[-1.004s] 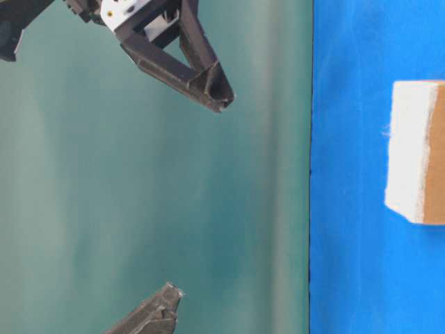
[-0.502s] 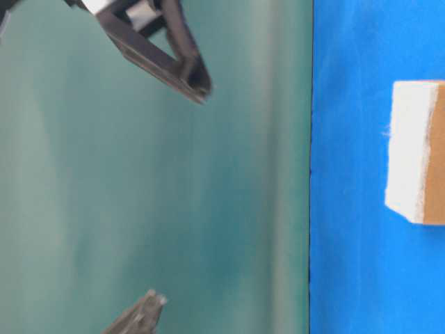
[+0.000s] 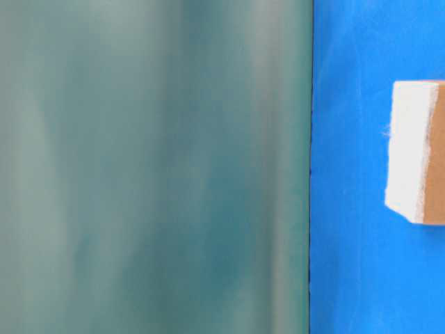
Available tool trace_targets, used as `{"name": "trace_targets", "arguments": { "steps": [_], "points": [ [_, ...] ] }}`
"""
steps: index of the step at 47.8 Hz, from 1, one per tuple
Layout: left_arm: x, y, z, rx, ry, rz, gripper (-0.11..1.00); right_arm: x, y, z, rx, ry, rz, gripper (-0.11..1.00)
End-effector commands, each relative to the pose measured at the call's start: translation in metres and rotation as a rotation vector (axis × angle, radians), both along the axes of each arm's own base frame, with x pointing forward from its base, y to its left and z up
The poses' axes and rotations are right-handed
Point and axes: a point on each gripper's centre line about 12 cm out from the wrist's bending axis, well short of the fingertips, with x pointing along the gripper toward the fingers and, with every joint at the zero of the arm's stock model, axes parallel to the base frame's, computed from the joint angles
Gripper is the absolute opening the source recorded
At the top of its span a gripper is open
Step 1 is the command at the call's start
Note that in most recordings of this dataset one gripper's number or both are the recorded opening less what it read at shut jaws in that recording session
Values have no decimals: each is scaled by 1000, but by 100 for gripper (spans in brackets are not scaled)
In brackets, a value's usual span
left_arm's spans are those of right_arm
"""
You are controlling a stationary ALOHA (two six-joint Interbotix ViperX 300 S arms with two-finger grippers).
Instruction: Hand over the sponge with the left arm and wipe it with the right arm.
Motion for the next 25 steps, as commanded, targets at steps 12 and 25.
{"name": "trace_targets", "arguments": {
  "steps": [12,25],
  "points": [
    [-45,0,-15,3,-54,-5,75,-57,2,-19,-12,-52,-7,74],
    [-78,1,-48,-1,-107,-4,75,-86,3,-55,8,-86,-11,73]
  ]
}}
